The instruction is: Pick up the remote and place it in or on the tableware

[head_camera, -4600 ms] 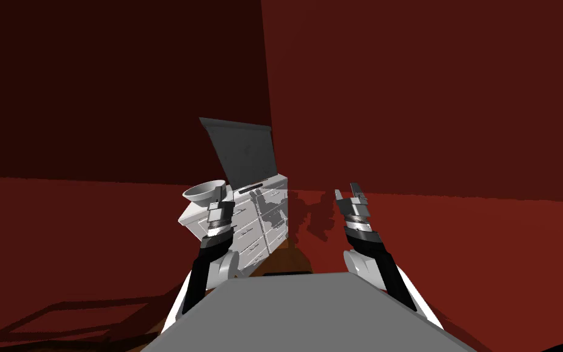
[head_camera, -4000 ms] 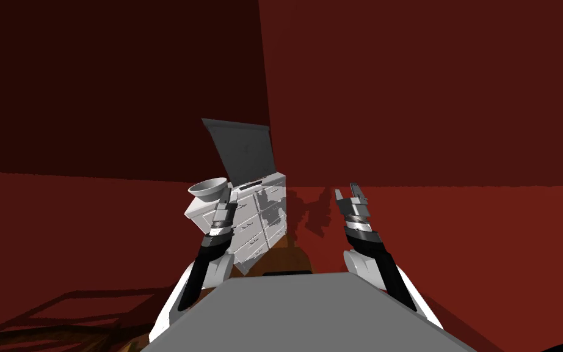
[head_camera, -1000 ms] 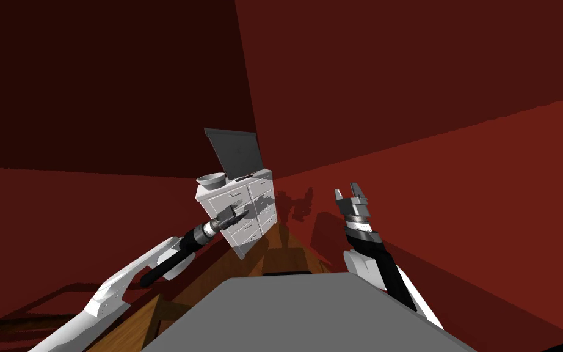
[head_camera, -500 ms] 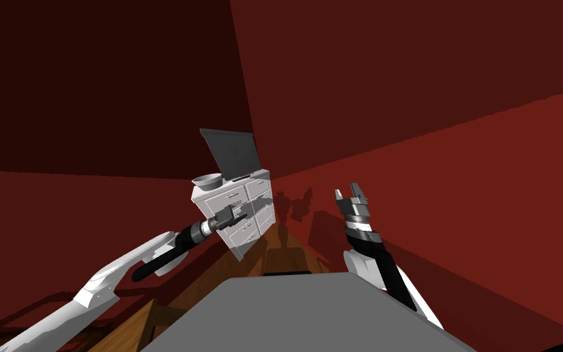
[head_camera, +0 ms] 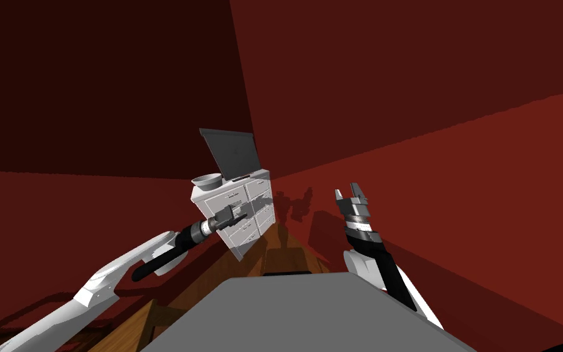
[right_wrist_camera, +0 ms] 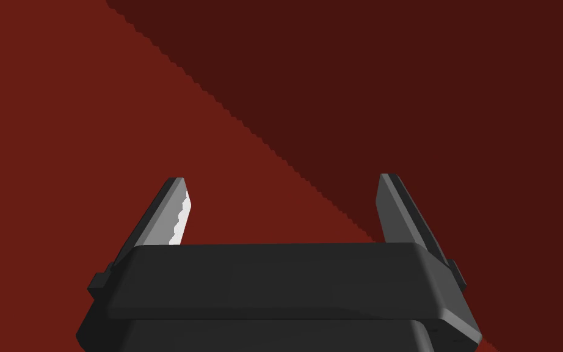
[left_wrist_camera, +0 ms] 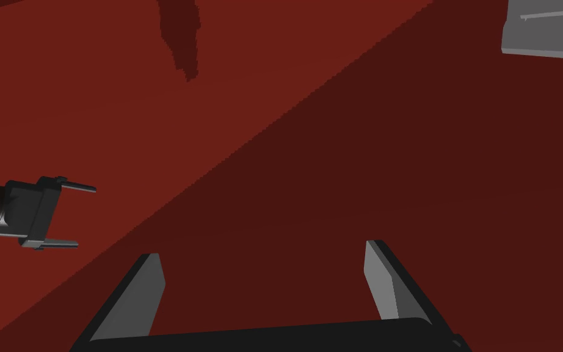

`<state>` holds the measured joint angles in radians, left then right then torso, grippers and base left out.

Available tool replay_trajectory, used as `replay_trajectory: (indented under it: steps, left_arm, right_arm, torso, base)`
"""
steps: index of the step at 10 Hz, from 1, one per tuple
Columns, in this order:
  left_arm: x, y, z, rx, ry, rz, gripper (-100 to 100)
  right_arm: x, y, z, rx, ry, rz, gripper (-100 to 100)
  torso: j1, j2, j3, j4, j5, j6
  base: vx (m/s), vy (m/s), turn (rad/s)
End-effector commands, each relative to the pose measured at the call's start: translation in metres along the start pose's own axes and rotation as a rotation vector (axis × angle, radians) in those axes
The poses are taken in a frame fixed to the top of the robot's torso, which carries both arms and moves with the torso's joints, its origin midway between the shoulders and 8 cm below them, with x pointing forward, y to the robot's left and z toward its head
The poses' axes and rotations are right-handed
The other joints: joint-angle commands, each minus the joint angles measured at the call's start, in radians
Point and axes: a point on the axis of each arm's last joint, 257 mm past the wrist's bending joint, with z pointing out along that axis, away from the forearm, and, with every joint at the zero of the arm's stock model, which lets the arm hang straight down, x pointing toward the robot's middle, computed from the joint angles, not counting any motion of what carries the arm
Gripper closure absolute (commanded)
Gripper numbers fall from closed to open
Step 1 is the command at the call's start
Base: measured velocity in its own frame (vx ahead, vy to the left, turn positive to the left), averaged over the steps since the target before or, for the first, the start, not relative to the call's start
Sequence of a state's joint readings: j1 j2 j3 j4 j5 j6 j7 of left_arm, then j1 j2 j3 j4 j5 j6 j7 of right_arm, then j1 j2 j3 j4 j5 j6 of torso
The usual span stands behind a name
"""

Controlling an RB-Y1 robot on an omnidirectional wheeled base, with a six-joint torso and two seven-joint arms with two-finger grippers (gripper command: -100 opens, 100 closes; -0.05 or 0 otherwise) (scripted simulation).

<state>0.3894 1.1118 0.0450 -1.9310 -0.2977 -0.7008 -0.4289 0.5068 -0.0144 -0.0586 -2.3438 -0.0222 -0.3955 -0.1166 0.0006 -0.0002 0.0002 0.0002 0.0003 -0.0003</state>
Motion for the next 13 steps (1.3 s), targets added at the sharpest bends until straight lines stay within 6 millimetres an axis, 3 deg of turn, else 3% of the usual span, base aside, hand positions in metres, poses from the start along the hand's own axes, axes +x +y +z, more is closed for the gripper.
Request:
replay_trajectory:
  steps: [1,4,5,6,13]
  left_arm:
    - [0.0,0.0,0.0,0.0,0.0,0.0,-100]
    - [-0.022,0.051,0.014,-0.1,-0.026,-0.048,-100]
    - [-0.025,0.052,0.016,-0.101,-0.031,-0.042,-100]
    - [-0.033,0.071,0.02,-0.14,-0.043,-0.065,-100]
    - [-0.035,0.072,0.021,-0.141,-0.045,-0.062,-100]
  right_arm:
    - [0.0,0.0,0.0,0.0,0.0,0.0,0]
    - [0.0,0.0,0.0,0.0,0.0,0.0,0]
    - [0.0,0.0,0.0,0.0,0.0,0.0,0]
    - [0.0,0.0,0.0,0.0,0.0,0.0,0]
    - [0.0,0.0,0.0,0.0,0.0,0.0,0]
  torso:
    - [0.0,0.0,0.0,0.0,0.0,0.0]
    - [0.0,-0.001,0.0,0.0,0.0,0.0]
    - [0.0,0.0,0.0,0.0,0.0,0.0]
    - [0.0,0.0,0.0,0.0,0.0,0.0]
    - [0.001,-0.001,0.0,0.0,0.0,0.0]
  base:
    - [0.007,0.008,0.024]
    - [-0.006,-0.008,-0.022]
    - [-0.008,-0.009,-0.026]
    - [0.0,0.0,0.0]
    - [0.0,0.0,0.0]
